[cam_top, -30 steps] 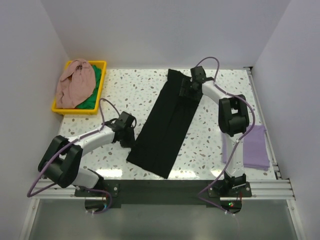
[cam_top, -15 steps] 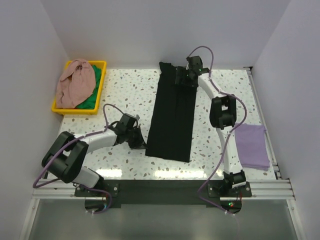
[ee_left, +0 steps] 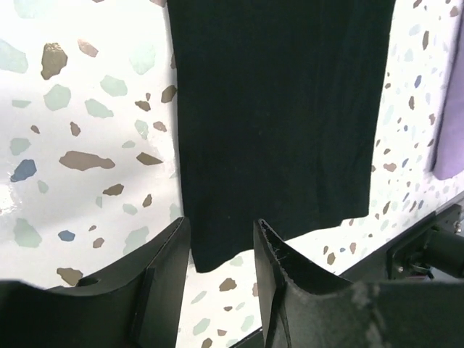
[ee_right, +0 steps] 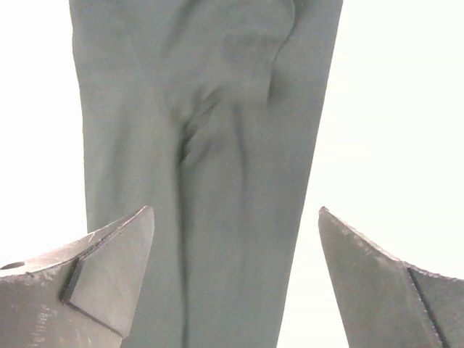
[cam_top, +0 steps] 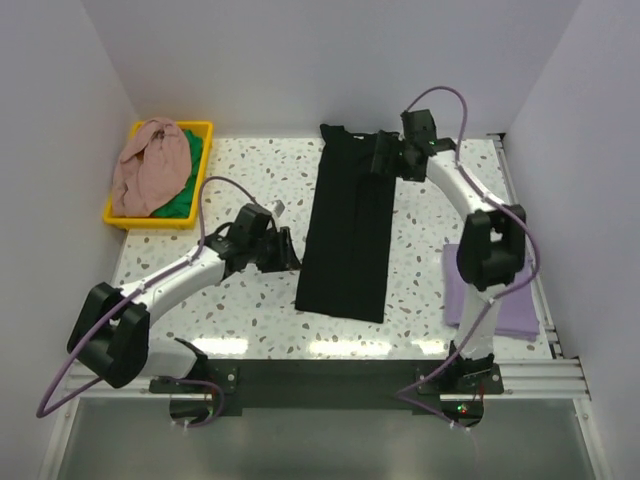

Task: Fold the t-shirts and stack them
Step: Fold the tshirt

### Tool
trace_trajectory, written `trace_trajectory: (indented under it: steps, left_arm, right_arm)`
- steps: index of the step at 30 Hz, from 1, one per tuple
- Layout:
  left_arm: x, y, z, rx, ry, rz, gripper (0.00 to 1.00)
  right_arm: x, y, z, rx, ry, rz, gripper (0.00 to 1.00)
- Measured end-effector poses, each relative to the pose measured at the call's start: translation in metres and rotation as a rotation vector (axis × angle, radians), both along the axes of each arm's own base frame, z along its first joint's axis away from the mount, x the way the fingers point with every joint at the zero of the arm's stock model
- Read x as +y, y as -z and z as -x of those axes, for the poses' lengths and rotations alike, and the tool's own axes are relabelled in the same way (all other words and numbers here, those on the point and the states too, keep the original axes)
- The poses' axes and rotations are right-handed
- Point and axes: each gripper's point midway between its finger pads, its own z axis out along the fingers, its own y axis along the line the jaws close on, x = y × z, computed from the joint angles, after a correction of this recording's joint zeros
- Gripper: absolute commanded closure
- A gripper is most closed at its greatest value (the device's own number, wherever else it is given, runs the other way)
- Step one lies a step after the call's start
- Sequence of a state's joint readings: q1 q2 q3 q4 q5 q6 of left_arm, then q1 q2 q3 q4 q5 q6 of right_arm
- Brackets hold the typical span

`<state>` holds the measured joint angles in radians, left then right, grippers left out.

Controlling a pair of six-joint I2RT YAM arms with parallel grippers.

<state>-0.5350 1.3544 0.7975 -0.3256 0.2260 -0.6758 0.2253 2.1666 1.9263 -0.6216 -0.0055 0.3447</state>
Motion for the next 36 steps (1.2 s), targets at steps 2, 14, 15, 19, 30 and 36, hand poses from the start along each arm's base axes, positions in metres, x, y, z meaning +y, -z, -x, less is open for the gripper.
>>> trace_trajectory:
  steps: [2,14,15,19,30,36]
  left_arm:
    - [0.000,-0.001,0.000,-0.021,0.019,-0.021,0.54]
    - [-0.007,0.020,0.032,-0.034,0.151,-0.189,0.54]
    - [-0.006,0.022,0.033,-0.035,0.154,-0.202,0.55]
    - [-0.006,0.035,0.038,-0.032,0.165,-0.267,0.57]
    - [-0.006,0.061,0.051,-0.012,0.209,-0.398,0.62]
    - [-0.013,0.054,0.044,-0.035,0.203,-0.385,0.64]
  right_arm:
    - [-0.002,-0.032,0.036,-0.044,0.017,-0.027,0.07]
    - [0.038,0.032,0.282,0.127,-0.173,-0.077,0.31]
    - [0.035,0.040,0.296,0.155,-0.179,-0.067,0.33]
    - [0.035,0.040,0.319,0.160,-0.208,-0.072,0.38]
    - [0.061,0.037,0.346,0.121,-0.301,-0.045,0.44]
    - [0.063,0.055,0.354,0.146,-0.301,0.003,0.46]
